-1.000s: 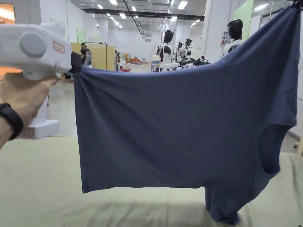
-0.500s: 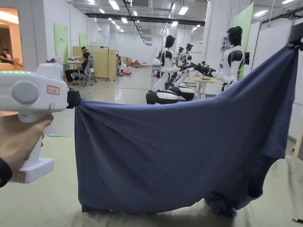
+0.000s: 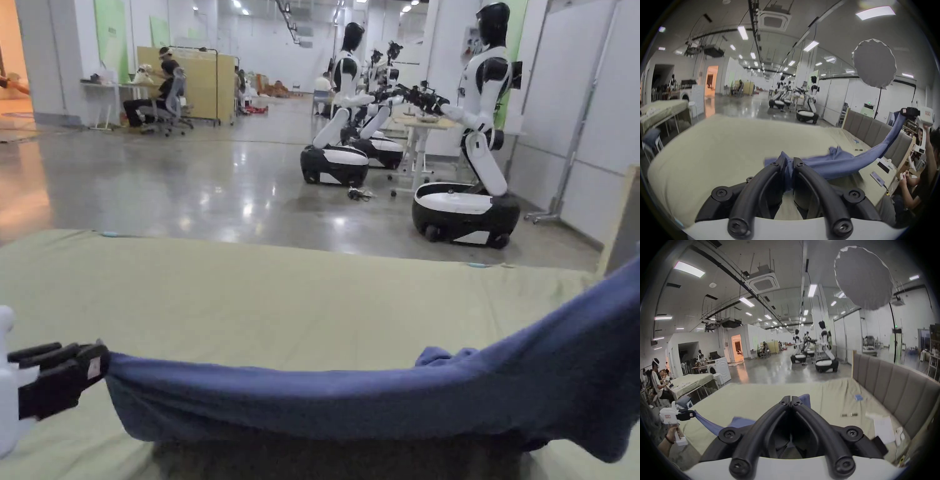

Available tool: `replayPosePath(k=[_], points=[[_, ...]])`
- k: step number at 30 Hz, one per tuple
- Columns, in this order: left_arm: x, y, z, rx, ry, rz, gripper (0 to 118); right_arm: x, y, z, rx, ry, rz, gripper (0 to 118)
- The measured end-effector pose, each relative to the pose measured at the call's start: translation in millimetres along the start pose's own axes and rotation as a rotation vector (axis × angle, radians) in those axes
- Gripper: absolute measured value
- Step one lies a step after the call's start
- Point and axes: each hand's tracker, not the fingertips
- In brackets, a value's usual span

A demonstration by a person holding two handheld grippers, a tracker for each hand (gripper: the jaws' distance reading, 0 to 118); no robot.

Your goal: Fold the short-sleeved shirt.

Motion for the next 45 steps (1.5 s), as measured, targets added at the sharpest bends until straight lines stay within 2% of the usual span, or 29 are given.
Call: replayPosePath(k=[2, 5, 7, 9, 11, 13, 14, 15, 16, 17, 18, 19, 23, 26, 29, 31, 32, 34, 35, 36, 37, 38, 39, 41, 45], points=[[-6, -37, 14, -0.071, 0.002, 0.028, 10, 13, -39, 17, -0.070, -0.028, -0.008, 0], [-11, -81, 28, -0.155, 0.005, 0.059, 10, 14, -39, 14, -0.170, -0.060, -0.008, 0], [-14, -107, 28, -0.220, 0.037, 0.085, 10, 18, -98, 40, -0.265, -0.055, -0.019, 0], [-20, -125, 22, -0.272, 0.029, 0.144, 10, 18, -101, 30, -0.344, -0.065, -0.049, 0], [-21, -137, 15, -0.287, 0.031, 0.171, 10, 40, -182, 33, -0.407, -0.054, -0.113, 0], [-23, -145, 8, -0.298, 0.038, 0.183, 11, 51, -213, 13, -0.463, -0.061, -0.162, 1], [-23, -146, 7, -0.296, 0.041, 0.181, 21, 54, -225, 5, -0.492, -0.059, -0.177, 3], [-23, -146, 6, -0.287, 0.062, 0.170, 33, 52, -236, 7, -0.511, -0.057, -0.204, 15], [-20, -142, 7, -0.282, 0.068, 0.150, 44, 55, -246, 0, -0.538, -0.056, -0.216, 37], [-19, -139, 9, -0.268, 0.083, 0.124, 55, 58, -253, -5, -0.535, -0.056, -0.220, 66], [-17, -135, 10, -0.246, 0.090, 0.099, 60, 61, -259, -9, -0.542, -0.062, -0.234, 83], [-15, -127, 15, -0.226, 0.096, 0.081, 61, 63, -262, -11, -0.532, -0.069, -0.232, 90], [9, -97, 38, -0.036, 0.124, -0.027, 61, 58, -247, -3, -0.404, -0.071, -0.186, 91], [27, -80, 57, 0.138, 0.133, -0.116, 61, 37, -223, 14, -0.236, -0.047, -0.126, 92], [60, -68, 71, 0.226, 0.165, -0.176, 61, 11, -207, 31, -0.108, -0.025, -0.067, 93], [76, -66, 76, 0.279, 0.224, -0.196, 60, -9, -203, 40, -0.007, -0.048, -0.021, 93], [81, -65, 78, 0.294, 0.227, -0.206, 60, -18, -203, 43, -0.005, -0.057, 0.003, 93], [89, -66, 81, 0.285, 0.231, -0.239, 59, -40, -204, 48, 0.013, -0.062, 0.063, 91], [92, -67, 82, 0.276, 0.240, -0.246, 54, -51, -204, 49, 0.023, -0.049, 0.089, 83], [96, -66, 82, 0.270, 0.241, -0.251, 41, -60, -206, 50, 0.027, -0.036, 0.113, 68], [98, -66, 81, 0.252, 0.231, -0.249, 18, -68, -208, 50, 0.018, -0.033, 0.127, 48], [99, -68, 82, 0.253, 0.245, -0.240, 7, -76, -210, 48, 0.006, -0.036, 0.143, 20], [97, -69, 84, 0.239, 0.224, -0.234, 7, -82, -212, 46, 0.001, -0.042, 0.148, 1], [103, -71, 84, 0.238, 0.223, -0.229, 3, -92, -218, 42, -0.019, -0.016, 0.142, 0], [100, -73, 89, 0.219, 0.243, -0.225, 3, -98, -225, 35, -0.041, -0.029, 0.136, 0]])
